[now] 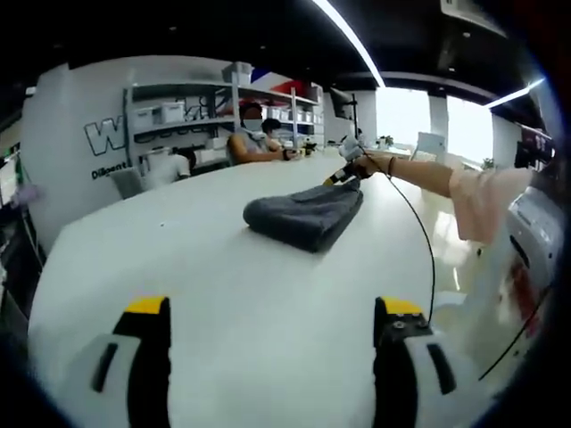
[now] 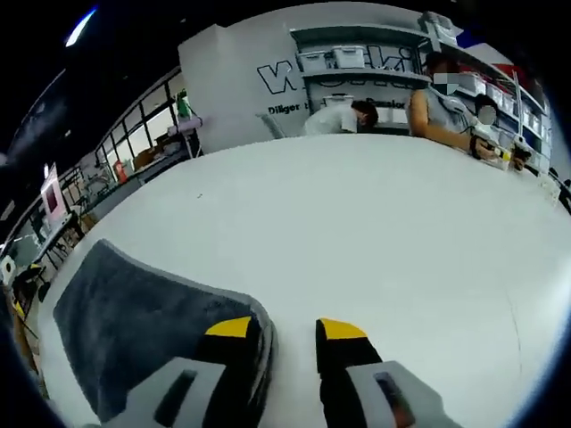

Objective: Fold the towel on the table until its edges align and the towel forms a compact rectangular stack.

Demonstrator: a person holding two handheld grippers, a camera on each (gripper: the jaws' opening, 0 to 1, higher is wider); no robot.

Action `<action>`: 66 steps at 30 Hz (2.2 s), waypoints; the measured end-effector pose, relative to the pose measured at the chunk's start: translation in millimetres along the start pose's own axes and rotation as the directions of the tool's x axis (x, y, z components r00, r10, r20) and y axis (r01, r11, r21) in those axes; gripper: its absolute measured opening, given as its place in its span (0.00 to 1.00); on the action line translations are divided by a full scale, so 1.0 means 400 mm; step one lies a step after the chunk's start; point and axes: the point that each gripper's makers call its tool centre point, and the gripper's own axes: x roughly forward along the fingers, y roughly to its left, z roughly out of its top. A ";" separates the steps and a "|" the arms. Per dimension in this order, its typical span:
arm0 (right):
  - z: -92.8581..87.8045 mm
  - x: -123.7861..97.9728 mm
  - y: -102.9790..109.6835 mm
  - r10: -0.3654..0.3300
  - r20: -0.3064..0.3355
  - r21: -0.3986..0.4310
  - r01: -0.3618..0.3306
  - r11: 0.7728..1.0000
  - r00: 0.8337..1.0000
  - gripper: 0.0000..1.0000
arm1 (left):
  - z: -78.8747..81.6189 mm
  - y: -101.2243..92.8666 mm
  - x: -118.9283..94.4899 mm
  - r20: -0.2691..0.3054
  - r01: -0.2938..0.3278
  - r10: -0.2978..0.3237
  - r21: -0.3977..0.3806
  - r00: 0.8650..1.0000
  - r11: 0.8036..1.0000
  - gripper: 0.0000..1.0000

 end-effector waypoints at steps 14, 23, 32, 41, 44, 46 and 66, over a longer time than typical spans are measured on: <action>0.209 -0.051 -0.162 -0.025 0.106 -0.138 0.040 0.990 0.994 0.39 | -0.002 -0.003 -0.014 0.006 -0.002 0.002 -0.003 1.000 1.000 0.99; 0.140 -0.149 -0.041 0.139 0.052 -0.352 -0.112 0.929 0.989 0.30 | 0.009 -0.017 -0.010 0.015 0.019 -0.019 0.007 1.000 1.000 0.99; 0.048 -0.180 -0.034 0.101 -0.010 -0.438 -0.095 0.894 0.995 0.28 | 0.017 -0.017 -0.010 0.021 0.024 -0.025 0.015 0.999 1.000 0.99; -0.033 -0.131 -0.030 0.089 -0.078 -0.454 -0.115 0.884 0.993 0.29 | 0.017 -0.032 -0.007 0.019 0.038 -0.039 0.019 0.999 0.999 0.99; -0.042 -0.127 -0.030 0.099 -0.070 -0.407 -0.119 0.905 0.993 0.28 | 0.020 -0.030 -0.014 0.022 0.033 -0.034 0.022 0.999 0.999 0.99; -0.046 -0.128 -0.025 0.105 -0.059 -0.406 -0.120 0.906 0.993 0.28 | 0.019 -0.029 -0.017 0.023 0.031 -0.032 0.020 0.999 0.999 0.99; 0.015 -0.275 0.039 0.093 0.139 -0.389 -0.032 0.921 0.986 0.59 | -0.021 -0.024 -0.018 0.009 0.041 -0.041 -0.001 0.999 0.999 0.99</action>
